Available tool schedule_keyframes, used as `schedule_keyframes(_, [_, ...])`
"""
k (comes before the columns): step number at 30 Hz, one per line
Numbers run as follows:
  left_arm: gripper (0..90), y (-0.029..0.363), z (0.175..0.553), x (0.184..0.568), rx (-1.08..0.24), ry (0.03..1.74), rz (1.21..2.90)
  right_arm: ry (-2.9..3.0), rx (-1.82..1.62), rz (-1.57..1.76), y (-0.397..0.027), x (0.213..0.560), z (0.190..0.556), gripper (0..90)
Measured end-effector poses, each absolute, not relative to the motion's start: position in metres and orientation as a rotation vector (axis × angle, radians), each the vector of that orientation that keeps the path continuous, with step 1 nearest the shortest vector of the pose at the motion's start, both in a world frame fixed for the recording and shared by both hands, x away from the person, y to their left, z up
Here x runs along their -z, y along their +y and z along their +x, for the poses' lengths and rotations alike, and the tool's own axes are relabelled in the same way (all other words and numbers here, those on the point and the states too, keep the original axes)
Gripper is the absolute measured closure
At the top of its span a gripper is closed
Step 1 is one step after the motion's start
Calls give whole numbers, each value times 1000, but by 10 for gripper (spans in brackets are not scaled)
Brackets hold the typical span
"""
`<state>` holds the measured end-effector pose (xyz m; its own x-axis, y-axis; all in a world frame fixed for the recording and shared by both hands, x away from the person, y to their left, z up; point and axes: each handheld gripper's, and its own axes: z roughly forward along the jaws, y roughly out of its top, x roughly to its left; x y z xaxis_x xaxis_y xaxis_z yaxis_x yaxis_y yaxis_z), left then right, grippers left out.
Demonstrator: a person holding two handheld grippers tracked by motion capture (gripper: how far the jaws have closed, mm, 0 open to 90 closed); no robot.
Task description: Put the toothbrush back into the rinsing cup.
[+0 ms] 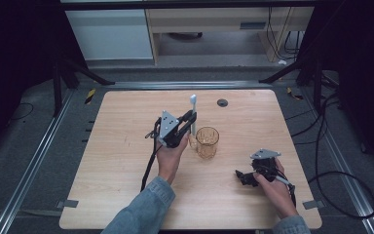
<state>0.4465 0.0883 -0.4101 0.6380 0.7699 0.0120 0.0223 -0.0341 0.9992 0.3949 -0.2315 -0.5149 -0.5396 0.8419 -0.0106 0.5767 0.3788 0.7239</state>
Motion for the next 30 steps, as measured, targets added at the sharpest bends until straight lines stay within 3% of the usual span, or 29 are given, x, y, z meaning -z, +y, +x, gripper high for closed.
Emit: schedule_keyframes(30, [786,91,450,440,-666,747,1520,2265,-961,1232,-232,515,395,6])
